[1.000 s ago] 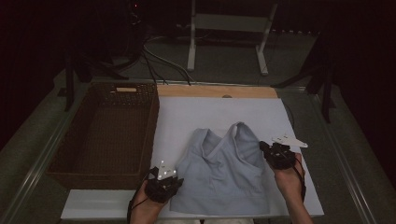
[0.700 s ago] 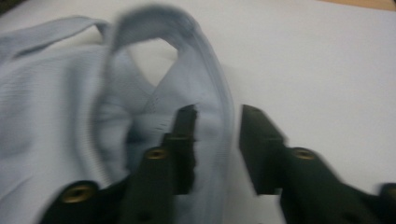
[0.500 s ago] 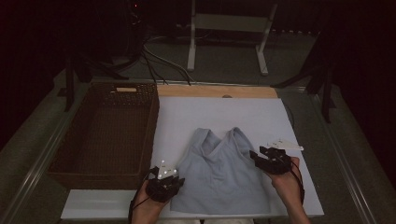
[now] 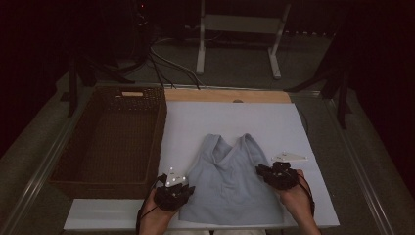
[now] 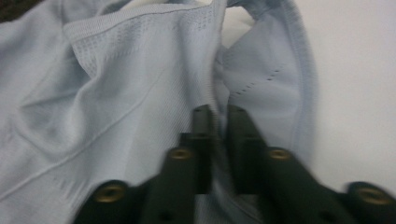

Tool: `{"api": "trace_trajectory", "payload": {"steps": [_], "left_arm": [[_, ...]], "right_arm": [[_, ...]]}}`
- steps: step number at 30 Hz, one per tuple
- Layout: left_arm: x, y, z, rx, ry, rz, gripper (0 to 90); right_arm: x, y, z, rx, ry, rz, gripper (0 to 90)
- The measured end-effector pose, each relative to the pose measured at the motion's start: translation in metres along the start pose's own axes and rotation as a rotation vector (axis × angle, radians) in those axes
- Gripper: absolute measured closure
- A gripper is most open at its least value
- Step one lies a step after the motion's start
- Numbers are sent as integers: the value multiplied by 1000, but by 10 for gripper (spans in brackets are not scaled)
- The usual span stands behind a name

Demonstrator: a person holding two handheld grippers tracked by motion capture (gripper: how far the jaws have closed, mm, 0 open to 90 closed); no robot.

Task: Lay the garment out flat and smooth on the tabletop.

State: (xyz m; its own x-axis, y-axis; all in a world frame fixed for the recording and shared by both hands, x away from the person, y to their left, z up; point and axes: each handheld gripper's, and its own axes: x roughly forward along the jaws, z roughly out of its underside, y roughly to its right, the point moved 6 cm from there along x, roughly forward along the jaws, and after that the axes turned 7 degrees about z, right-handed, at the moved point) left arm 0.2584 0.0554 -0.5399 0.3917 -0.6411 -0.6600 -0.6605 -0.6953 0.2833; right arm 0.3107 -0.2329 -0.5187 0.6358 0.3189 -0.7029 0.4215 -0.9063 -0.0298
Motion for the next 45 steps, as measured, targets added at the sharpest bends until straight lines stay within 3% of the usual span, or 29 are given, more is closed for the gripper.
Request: {"api": "trace_trajectory", "payload": {"steps": [5,13,20,26,27,31,34,40,45], "left_arm": [[0,0,-1,-3,1,2,844],[0,1,-2,-13,0,6,845],[3,4,-6,-17,2,13,845],[6,6,-7,-19,4,20,844],[6,6,-8,-19,4,21,844],[6,6,-7,-24,6,23,844],[6,6,-7,-25,7,24,844],[6,6,-7,-29,7,28,844],[6,6,-7,-30,8,28,844]], "right_arm": [[-7,2,2,3,19,34,876],[-20,17,7,51,23,106,876],[-30,32,19,82,3,140,876],[-32,36,28,102,-13,150,870],[-32,35,29,101,-12,150,855],[-36,32,26,109,23,157,637],[-44,25,28,110,45,139,530],[-48,19,36,100,35,135,498],[-52,15,51,122,5,138,434]]}}
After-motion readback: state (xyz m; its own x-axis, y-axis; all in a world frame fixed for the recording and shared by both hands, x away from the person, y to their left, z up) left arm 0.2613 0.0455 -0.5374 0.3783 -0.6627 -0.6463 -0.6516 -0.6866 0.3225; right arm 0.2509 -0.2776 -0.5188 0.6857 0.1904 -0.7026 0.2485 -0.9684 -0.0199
